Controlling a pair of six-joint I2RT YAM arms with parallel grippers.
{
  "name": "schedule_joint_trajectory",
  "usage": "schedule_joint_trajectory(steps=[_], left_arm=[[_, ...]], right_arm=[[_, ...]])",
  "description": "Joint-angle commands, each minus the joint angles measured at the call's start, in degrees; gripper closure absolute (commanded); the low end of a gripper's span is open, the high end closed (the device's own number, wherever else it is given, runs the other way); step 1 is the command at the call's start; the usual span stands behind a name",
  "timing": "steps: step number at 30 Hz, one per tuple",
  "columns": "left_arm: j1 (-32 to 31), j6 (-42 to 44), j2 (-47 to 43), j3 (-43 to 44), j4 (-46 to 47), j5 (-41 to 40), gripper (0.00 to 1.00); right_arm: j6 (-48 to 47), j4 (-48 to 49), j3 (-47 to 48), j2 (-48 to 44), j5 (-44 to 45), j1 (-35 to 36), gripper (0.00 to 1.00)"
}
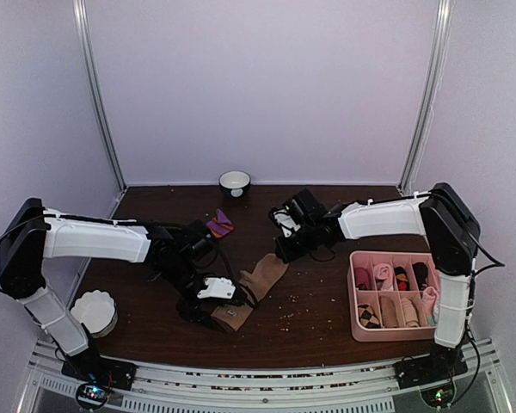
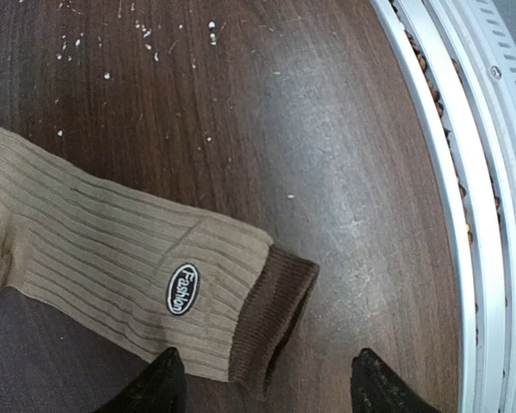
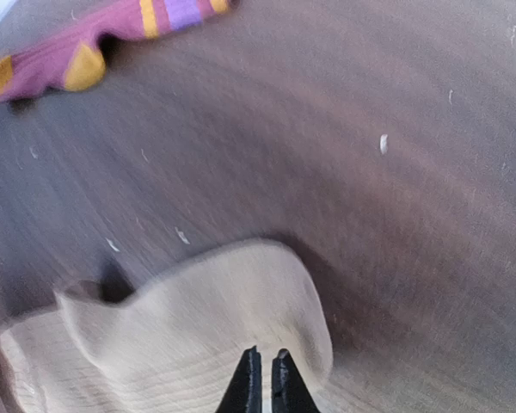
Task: Roll the socks
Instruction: Roll the sock at the center of the board.
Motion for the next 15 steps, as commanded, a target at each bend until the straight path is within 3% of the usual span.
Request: schedule_joint_trajectory(steps=[1, 8, 15], left_arm=[[-0.81, 1.83, 1.49, 1.00, -0.02, 1.09, 0.35], [-1.59, 2.05, 1.21, 0.88, -0.80, -1.05, 0.39], [-2.96, -0.03, 3.69, 0.22, 0.78, -5.39, 0.44]], right_arm=[[3.49, 1.56, -3.31, 1.65, -2.09, 0.33, 1.00], [2.86, -1.87, 3.82, 8.48, -4.95, 0.57, 1.00], [5.82, -1.85, 0.48, 4.53, 4.04, 1.23, 1.00]])
